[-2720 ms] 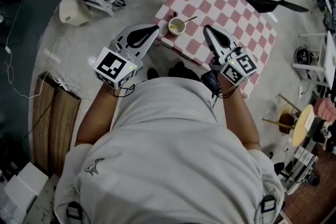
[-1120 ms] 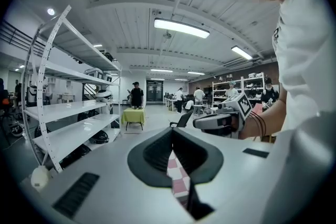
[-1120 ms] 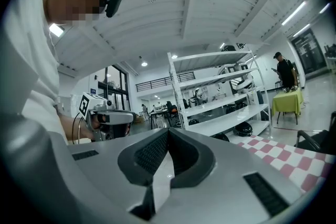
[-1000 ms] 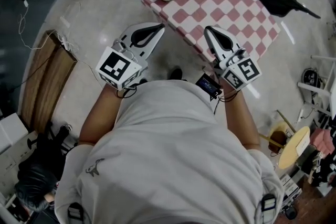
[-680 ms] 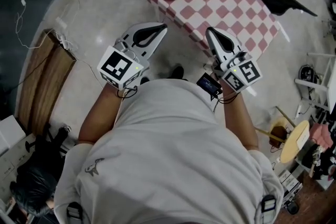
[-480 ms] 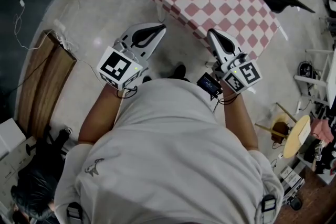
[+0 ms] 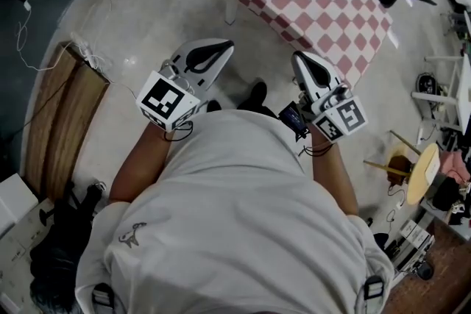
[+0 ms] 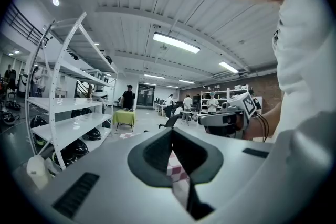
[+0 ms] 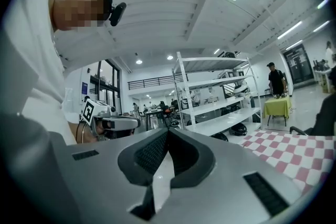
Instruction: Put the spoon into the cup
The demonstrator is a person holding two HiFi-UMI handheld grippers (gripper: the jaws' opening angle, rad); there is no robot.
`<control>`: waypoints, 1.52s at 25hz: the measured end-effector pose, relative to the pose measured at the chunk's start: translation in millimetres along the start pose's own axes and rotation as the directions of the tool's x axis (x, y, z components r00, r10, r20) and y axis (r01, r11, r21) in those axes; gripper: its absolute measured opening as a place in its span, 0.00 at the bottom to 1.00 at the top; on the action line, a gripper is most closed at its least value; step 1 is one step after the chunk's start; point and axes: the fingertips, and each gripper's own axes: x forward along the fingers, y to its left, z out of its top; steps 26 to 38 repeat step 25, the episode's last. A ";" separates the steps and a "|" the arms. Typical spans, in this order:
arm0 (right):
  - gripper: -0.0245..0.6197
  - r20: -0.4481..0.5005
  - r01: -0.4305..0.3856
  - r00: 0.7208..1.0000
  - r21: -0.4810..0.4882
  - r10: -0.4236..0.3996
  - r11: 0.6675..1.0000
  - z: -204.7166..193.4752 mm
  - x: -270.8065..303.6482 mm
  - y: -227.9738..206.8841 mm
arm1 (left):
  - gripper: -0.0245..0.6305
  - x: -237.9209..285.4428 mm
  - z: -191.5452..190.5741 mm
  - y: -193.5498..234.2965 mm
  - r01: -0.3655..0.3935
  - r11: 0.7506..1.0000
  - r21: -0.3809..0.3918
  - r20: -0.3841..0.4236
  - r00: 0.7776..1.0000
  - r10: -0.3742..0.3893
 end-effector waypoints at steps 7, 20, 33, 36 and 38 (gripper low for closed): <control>0.09 -0.006 0.032 0.999 -0.003 -0.032 0.999 -10.3 -6.7 39.4 | 0.06 -26.7 -13.6 -13.3 0.044 0.999 -0.020 0.000 0.999 -0.044; 0.09 -0.013 0.042 0.999 -0.014 -0.042 0.999 -7.2 -5.4 50.1 | 0.06 -28.5 -7.0 -13.7 0.069 0.997 -0.018 0.014 0.998 -0.068; 0.09 -0.013 0.043 0.999 -0.021 -0.043 0.999 -2.5 -2.8 52.0 | 0.06 -28.5 -6.5 -13.8 0.081 0.997 -0.017 0.009 0.997 -0.081; 0.09 -0.013 0.043 0.999 -0.021 -0.043 0.999 -2.5 -2.8 52.0 | 0.06 -28.5 -6.5 -13.8 0.081 0.997 -0.017 0.009 0.997 -0.081; 0.09 -0.013 0.043 0.999 -0.021 -0.043 0.999 -2.5 -2.8 52.0 | 0.06 -28.5 -6.5 -13.8 0.081 0.997 -0.017 0.009 0.997 -0.081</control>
